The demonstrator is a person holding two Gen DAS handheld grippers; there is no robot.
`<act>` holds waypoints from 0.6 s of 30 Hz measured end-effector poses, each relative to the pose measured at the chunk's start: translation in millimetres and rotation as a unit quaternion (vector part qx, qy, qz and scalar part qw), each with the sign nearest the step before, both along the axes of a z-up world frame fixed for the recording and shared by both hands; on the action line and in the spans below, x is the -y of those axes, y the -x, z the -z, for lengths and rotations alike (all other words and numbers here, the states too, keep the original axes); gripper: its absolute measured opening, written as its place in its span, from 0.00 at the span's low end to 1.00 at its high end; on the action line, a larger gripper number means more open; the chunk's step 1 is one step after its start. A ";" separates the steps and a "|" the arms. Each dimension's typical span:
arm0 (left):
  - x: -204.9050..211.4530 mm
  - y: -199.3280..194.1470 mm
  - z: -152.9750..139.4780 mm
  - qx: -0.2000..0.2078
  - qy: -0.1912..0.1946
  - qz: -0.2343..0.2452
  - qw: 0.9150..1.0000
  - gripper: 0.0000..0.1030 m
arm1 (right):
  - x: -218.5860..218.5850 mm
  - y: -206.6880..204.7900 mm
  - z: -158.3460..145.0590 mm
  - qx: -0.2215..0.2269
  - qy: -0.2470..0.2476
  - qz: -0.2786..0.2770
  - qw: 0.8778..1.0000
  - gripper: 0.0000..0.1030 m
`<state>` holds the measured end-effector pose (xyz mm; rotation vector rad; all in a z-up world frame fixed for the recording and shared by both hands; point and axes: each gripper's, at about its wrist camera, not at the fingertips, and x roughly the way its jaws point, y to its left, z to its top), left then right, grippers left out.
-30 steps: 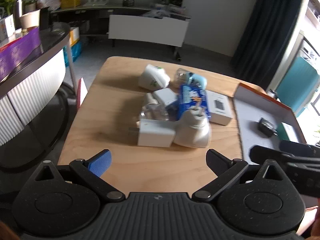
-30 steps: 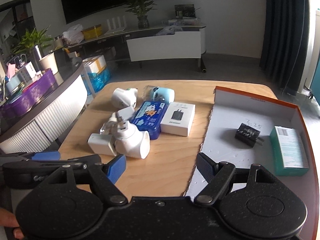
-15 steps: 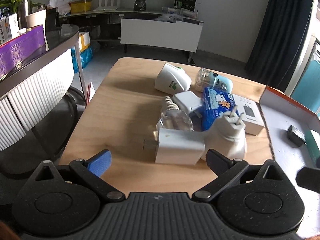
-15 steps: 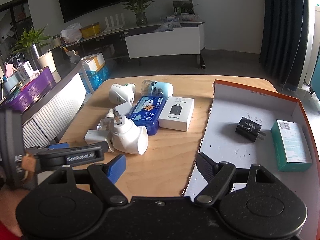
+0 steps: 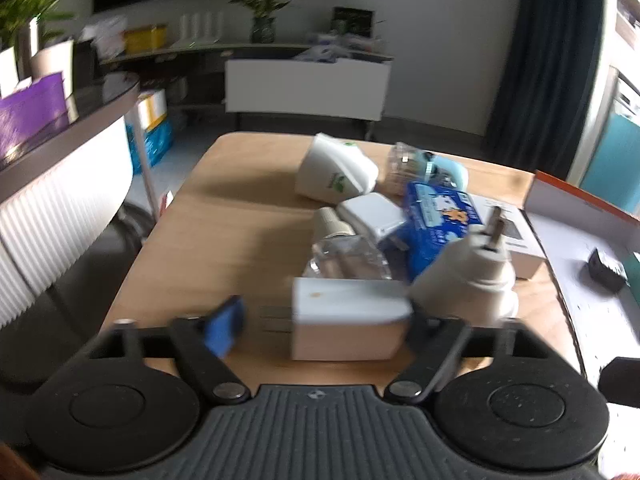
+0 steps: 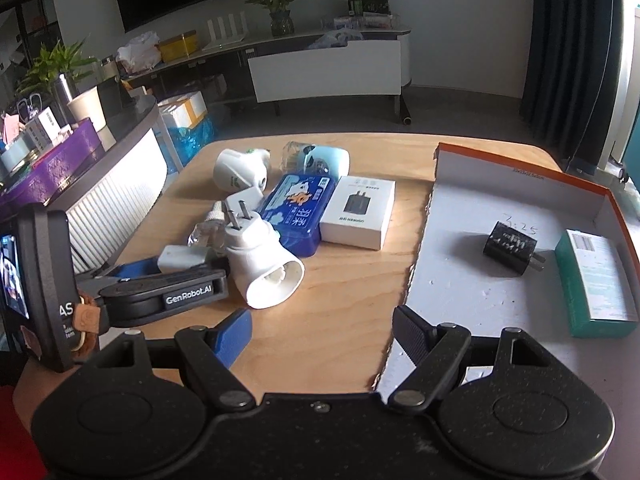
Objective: Organize rigid objects
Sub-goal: 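Grasp the white square adapter with the left tool while the right tool grasps the round white plug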
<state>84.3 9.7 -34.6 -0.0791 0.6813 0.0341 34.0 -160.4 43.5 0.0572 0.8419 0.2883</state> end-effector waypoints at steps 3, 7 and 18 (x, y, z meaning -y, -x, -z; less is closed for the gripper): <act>2.0 2.6 1.0 0.004 -0.009 0.010 1.000 0.66 | -5.4 -2.0 3.4 -0.004 -0.001 0.000 1.000 0.89; -3.3 6.5 -3.6 -0.004 -0.006 0.013 1.000 0.65 | -15.3 -5.8 7.4 -0.005 -0.001 -0.007 1.000 0.89; -33.1 19.9 -22.6 0.018 0.022 0.001 1.000 0.65 | -56.9 -43.9 23.5 0.014 0.022 -0.066 0.997 0.89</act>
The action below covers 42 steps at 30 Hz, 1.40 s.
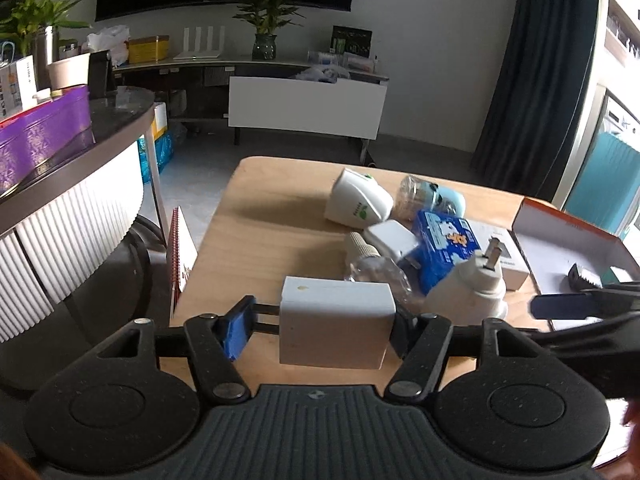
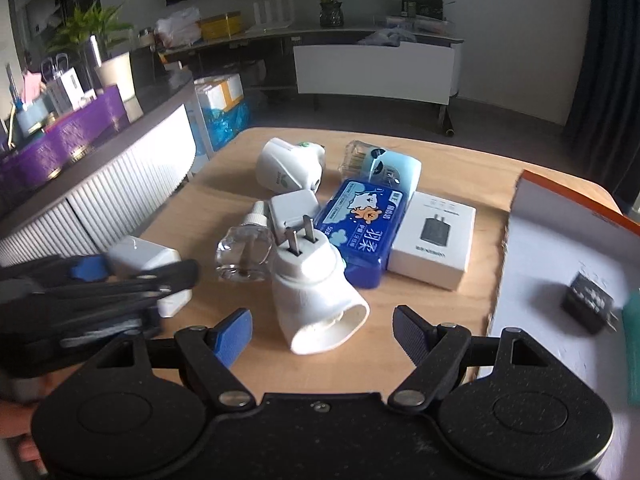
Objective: Organize rigid objects
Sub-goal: 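Grasp the white square adapter with the left tool while the right tool grasps the round white plug, then carry the white square adapter and round white plug with both tools over the tray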
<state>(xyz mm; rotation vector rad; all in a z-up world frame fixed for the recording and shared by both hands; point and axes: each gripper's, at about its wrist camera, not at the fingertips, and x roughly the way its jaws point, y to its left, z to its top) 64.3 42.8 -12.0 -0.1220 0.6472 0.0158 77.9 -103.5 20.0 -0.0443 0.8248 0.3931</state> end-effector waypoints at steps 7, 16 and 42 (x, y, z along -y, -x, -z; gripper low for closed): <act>-11.2 -1.7 4.3 0.000 0.018 -0.006 1.000 0.65 | -14.9 -32.1 18.3 -0.010 0.020 -0.019 1.000 0.89; -12.2 0.5 1.3 0.004 0.032 -0.006 0.999 0.65 | -18.4 -25.4 20.8 -0.012 0.028 -0.009 1.000 0.68; 28.2 25.8 -36.7 0.034 0.042 0.028 0.998 0.65 | 41.3 48.8 -36.5 0.054 -0.004 0.053 0.997 0.65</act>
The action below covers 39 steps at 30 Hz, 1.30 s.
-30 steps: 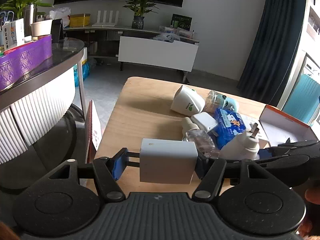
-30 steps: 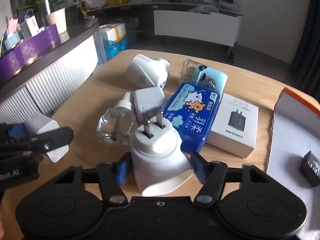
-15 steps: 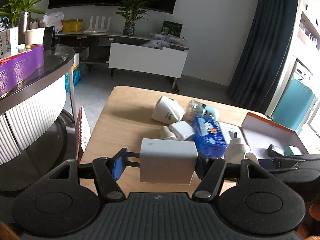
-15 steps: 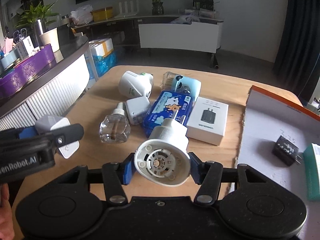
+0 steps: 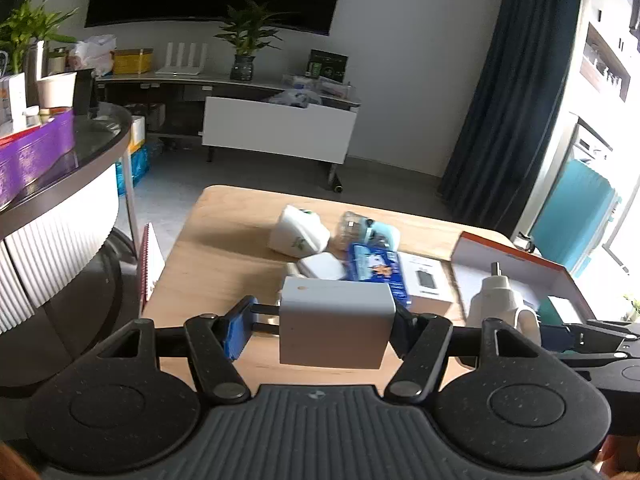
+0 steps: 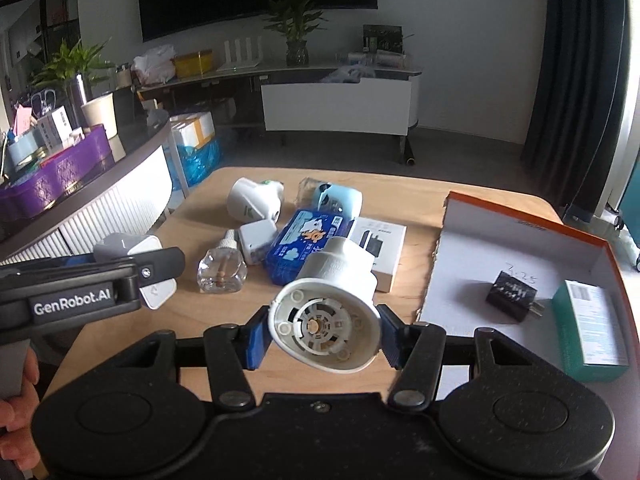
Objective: Organize rigid objects
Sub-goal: 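Carry the white square adapter and round white plug with both tools over the tray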
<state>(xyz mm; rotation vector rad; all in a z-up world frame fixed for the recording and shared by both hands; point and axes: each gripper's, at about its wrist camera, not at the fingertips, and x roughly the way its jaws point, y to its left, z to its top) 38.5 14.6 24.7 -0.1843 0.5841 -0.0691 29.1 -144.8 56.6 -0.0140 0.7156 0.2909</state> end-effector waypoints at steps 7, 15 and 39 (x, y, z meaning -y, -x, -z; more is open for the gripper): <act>20.7 0.3 -10.9 0.004 -0.002 0.018 1.000 0.65 | 18.9 7.7 -16.2 0.014 -0.001 0.015 1.000 0.65; 43.9 -2.6 -19.2 0.004 0.000 0.039 0.999 0.65 | 46.5 16.4 -22.8 0.019 -0.008 0.039 0.999 0.65; 109.3 -13.9 -23.8 0.000 -0.008 0.102 0.995 0.65 | 113.5 32.2 -33.1 0.025 -0.030 0.111 0.993 0.65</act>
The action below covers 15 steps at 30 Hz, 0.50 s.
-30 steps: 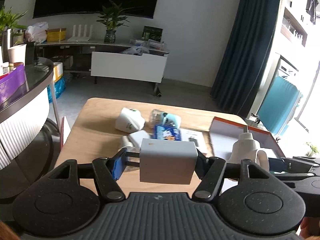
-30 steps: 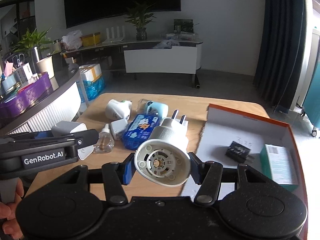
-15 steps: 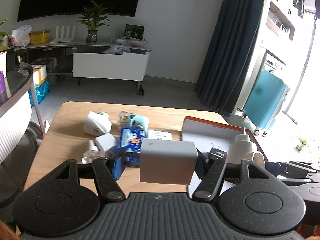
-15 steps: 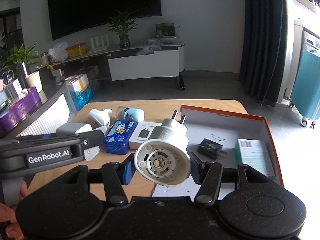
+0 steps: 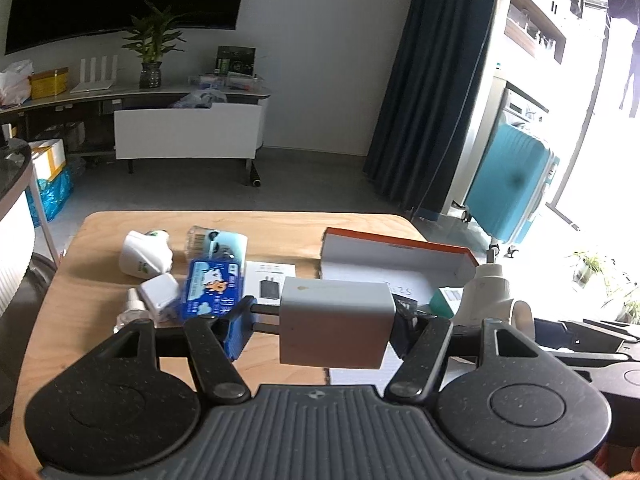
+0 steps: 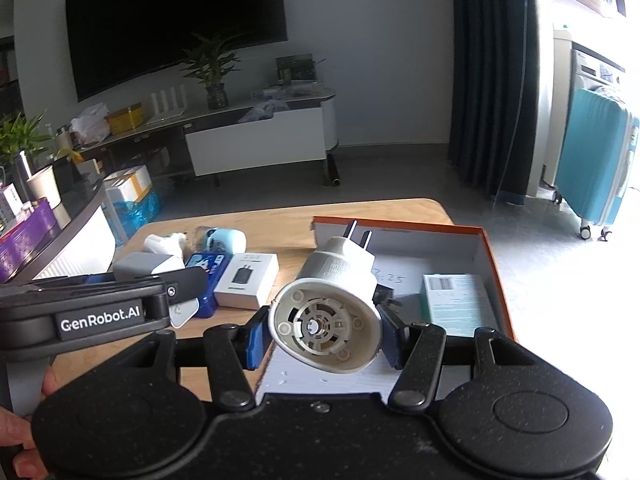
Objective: Organize rigid objects
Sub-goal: 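Carry the white square adapter and round white plug with both tools over the tray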
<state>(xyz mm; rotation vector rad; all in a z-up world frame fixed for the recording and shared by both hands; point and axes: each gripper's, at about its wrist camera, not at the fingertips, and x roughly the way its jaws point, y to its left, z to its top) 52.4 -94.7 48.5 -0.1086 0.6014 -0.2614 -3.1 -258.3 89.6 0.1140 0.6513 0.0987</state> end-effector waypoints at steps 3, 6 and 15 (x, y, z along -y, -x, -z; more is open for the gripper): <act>8.8 -1.7 0.3 0.000 0.000 0.009 1.000 0.65 | 8.8 0.8 0.9 0.001 -0.001 0.010 1.000 0.65; 16.9 -2.9 0.0 0.001 0.000 0.018 1.000 0.65 | 17.0 2.0 1.5 0.001 -0.003 0.020 1.000 0.65; 35.4 -5.9 0.0 0.003 -0.002 0.037 0.999 0.65 | 37.7 3.8 1.9 0.008 -0.004 0.047 0.999 0.65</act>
